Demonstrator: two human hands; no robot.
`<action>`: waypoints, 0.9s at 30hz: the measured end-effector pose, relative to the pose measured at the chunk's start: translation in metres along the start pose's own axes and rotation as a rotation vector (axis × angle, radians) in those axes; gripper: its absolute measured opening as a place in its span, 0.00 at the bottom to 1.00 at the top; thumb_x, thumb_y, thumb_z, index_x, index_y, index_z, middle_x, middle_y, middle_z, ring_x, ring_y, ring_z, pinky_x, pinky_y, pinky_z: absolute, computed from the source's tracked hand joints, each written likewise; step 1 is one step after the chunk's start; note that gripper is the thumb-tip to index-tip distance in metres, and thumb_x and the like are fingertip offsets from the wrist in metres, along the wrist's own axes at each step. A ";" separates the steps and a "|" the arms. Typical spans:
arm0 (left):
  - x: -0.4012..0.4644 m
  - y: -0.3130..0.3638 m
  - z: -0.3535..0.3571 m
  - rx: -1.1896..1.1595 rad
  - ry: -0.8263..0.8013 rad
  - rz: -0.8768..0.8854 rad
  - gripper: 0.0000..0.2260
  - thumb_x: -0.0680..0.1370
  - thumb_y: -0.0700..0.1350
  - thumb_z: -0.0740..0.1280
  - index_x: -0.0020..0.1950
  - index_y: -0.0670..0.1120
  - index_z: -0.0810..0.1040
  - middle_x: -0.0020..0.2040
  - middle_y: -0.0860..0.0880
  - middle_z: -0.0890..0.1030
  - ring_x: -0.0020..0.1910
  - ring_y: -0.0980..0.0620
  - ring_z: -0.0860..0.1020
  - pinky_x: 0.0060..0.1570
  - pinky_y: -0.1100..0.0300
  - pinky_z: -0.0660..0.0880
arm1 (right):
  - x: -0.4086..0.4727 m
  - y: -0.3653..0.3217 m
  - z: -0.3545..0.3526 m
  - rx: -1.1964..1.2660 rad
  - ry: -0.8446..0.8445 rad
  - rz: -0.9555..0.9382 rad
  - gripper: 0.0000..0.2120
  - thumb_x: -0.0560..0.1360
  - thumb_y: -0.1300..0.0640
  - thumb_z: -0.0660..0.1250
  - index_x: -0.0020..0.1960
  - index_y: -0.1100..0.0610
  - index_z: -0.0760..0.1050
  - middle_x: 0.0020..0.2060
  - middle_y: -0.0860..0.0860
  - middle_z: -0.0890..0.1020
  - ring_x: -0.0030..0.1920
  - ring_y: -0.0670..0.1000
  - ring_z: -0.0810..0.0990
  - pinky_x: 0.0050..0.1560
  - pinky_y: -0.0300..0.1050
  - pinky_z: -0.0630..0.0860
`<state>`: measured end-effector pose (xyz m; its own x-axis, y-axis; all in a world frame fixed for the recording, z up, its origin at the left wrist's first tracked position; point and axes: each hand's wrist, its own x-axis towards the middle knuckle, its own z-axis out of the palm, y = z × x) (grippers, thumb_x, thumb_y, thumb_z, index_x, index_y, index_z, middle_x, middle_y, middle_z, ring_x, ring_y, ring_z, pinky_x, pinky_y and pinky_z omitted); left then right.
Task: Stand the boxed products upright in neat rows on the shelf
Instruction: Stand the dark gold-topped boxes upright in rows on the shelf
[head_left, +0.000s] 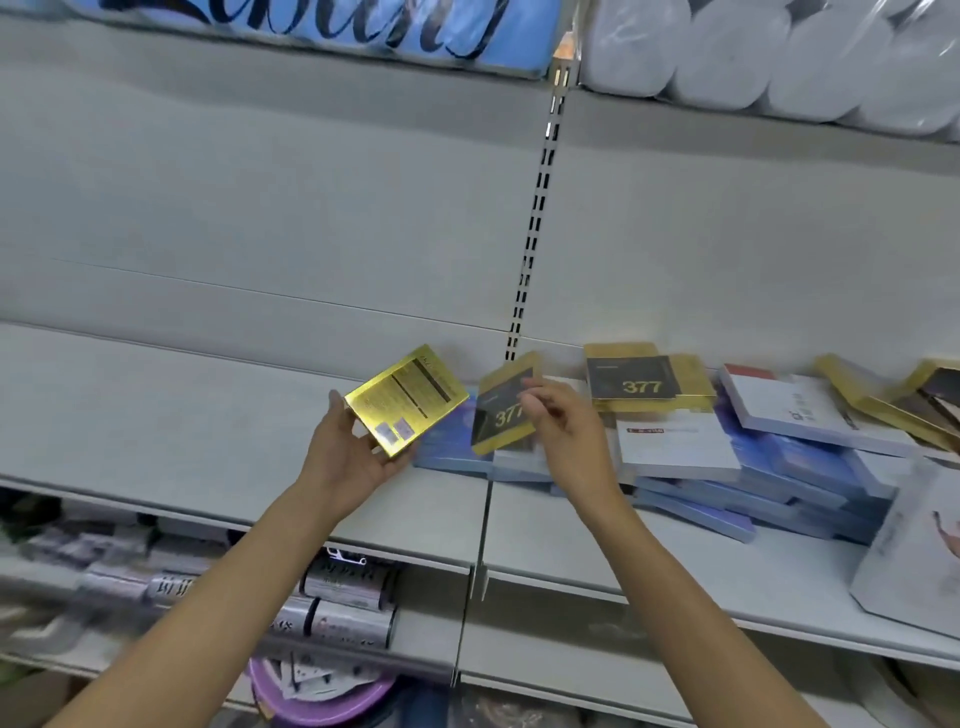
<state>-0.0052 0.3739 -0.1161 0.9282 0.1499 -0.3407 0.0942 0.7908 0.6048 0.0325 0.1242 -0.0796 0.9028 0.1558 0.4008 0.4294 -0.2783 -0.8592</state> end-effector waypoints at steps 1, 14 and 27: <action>0.000 -0.002 0.000 -0.035 -0.003 -0.017 0.24 0.82 0.65 0.57 0.60 0.47 0.78 0.59 0.39 0.81 0.56 0.37 0.81 0.57 0.40 0.79 | 0.001 0.002 0.003 0.031 0.003 0.055 0.05 0.79 0.60 0.68 0.52 0.55 0.82 0.57 0.49 0.82 0.56 0.45 0.81 0.57 0.43 0.77; -0.013 -0.011 0.010 0.572 -0.173 0.047 0.42 0.64 0.40 0.83 0.74 0.51 0.67 0.56 0.39 0.85 0.56 0.45 0.84 0.55 0.53 0.79 | -0.007 -0.011 0.022 0.282 -0.021 0.256 0.20 0.72 0.69 0.72 0.61 0.54 0.79 0.59 0.42 0.80 0.52 0.44 0.85 0.43 0.34 0.79; -0.022 -0.008 -0.006 0.348 -0.054 0.056 0.21 0.80 0.40 0.69 0.71 0.33 0.73 0.55 0.41 0.85 0.53 0.45 0.84 0.52 0.56 0.83 | -0.005 -0.043 0.054 0.375 -0.031 0.200 0.11 0.77 0.67 0.69 0.56 0.56 0.82 0.46 0.46 0.86 0.46 0.39 0.84 0.47 0.32 0.79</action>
<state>-0.0281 0.3674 -0.1179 0.9521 0.1481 -0.2674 0.1516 0.5309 0.8338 0.0083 0.1864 -0.0621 0.9641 0.1633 0.2094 0.2027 0.0569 -0.9776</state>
